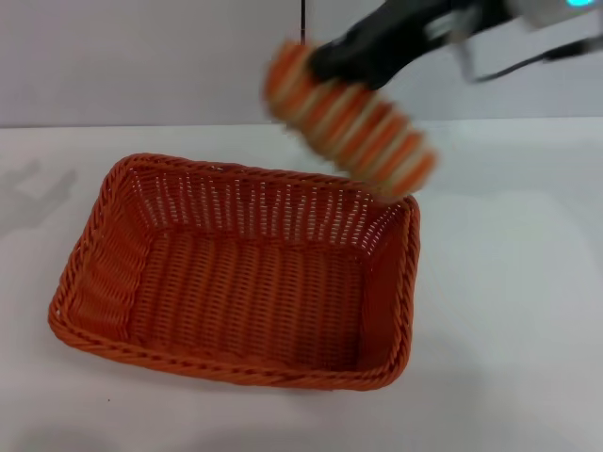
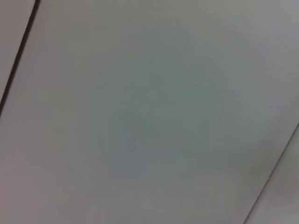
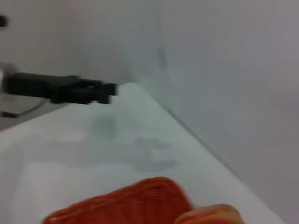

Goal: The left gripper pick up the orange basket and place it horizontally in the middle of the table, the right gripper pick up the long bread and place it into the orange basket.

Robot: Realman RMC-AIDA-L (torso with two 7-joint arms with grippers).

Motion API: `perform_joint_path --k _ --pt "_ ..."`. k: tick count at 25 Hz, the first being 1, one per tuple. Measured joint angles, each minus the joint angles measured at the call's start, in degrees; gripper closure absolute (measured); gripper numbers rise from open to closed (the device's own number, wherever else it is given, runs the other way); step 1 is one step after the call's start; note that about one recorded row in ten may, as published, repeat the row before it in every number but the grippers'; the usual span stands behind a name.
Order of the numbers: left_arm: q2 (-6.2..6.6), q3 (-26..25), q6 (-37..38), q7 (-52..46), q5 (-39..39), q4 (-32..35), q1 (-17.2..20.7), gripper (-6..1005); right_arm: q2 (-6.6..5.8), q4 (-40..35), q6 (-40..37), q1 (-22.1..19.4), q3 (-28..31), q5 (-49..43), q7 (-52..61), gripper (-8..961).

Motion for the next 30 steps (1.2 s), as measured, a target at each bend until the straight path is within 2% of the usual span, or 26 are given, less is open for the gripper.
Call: perform_joint_path --k 1,5,10,18,23,24,25,26,28,30 --pt "0.00 0.00 0.00 0.00 0.00 0.00 0.00 345 0.00 0.00 0.00 0.00 0.00 0.00 0.00 908" --pt "-0.04 0.02 0.03 -0.02 0.00 0.00 0.00 344 0.01 13.79 4.76 1.94 -2.82 10.42 -10.47 908" --pt "-0.04 0.03 0.33 -0.03 0.00 -0.01 0.25 345 0.06 19.80 6.21 2.40 -3.30 14.00 -15.68 909" --pt "-0.04 0.02 0.72 -0.03 0.01 0.03 0.37 344 0.25 21.19 7.13 1.19 -4.46 15.91 -15.84 846" --pt "-0.08 0.03 0.84 -0.04 0.00 0.02 0.21 344 0.34 20.87 7.66 -0.11 -4.60 15.96 -15.22 675" --pt "-0.08 0.04 0.84 -0.03 0.00 0.03 0.21 344 0.31 20.36 8.29 -0.78 -4.34 15.96 -14.76 566" --pt "-0.09 0.05 0.89 -0.03 -0.01 0.03 0.22 344 0.17 18.04 10.43 -3.24 -3.96 15.66 -13.21 457" --pt "-0.10 0.06 0.97 -0.03 -0.02 0.08 0.30 344 0.17 18.04 10.43 -3.24 -3.96 15.66 -13.21 411" --pt "-0.10 0.03 1.07 -0.03 -0.03 0.10 0.44 344 0.05 15.01 12.24 -6.33 -3.16 15.02 -12.22 318" --pt "0.02 -0.04 1.23 -0.03 -0.05 0.12 0.61 345 0.01 10.66 13.31 -11.82 -0.36 14.49 -11.89 226"
